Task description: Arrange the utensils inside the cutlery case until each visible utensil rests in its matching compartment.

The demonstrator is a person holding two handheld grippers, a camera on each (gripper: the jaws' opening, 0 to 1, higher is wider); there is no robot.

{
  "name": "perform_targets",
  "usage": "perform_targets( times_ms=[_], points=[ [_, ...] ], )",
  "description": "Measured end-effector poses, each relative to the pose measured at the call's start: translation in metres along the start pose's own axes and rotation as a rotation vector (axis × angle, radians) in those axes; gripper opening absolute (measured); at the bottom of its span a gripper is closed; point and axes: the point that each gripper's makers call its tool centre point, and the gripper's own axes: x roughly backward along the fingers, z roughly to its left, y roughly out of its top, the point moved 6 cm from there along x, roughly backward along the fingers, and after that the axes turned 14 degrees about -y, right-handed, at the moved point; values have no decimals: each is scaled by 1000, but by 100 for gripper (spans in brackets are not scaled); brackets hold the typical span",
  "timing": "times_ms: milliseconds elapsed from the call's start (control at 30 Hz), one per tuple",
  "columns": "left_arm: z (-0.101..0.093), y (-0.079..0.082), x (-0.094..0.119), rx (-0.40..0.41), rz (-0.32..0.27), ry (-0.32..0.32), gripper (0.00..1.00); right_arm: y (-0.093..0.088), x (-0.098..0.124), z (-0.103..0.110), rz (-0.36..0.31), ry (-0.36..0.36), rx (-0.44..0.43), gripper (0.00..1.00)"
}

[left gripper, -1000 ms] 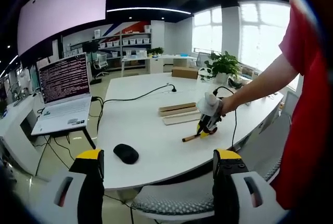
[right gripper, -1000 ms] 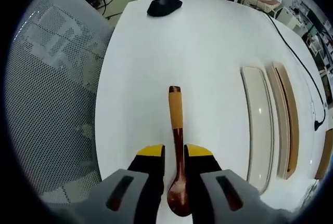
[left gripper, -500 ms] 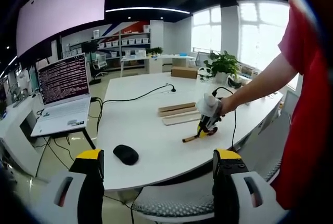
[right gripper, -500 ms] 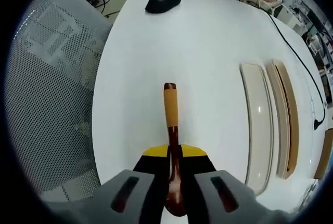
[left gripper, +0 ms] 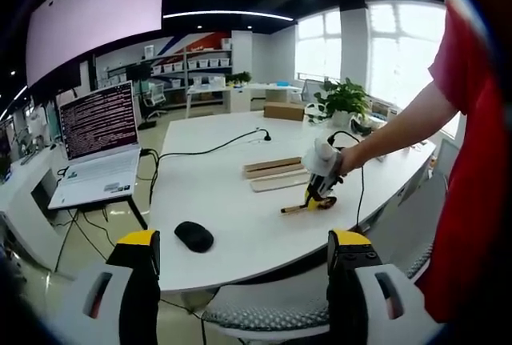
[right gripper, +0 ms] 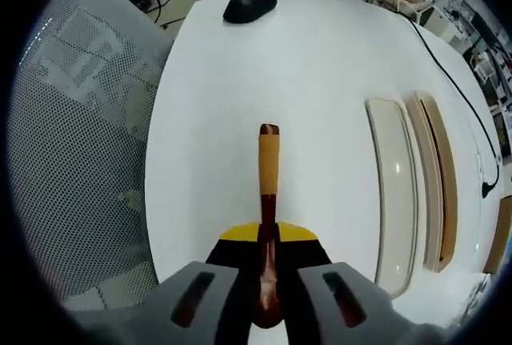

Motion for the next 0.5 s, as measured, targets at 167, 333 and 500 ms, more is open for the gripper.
perform_targets(
  times_ms=[167, 333, 500],
  points=[
    [-1, 0, -1, -2, -3, -1, 89, 0, 2, -8, -12, -17, 3, 2],
    [-2, -1, -1, -4, -4, -4, 89, 0, 4, -12, -19, -16, -35, 1],
    [-2, -2, 1, -1, -5, -1, 89, -4, 1, -17, -18, -14, -43, 1]
  ],
)
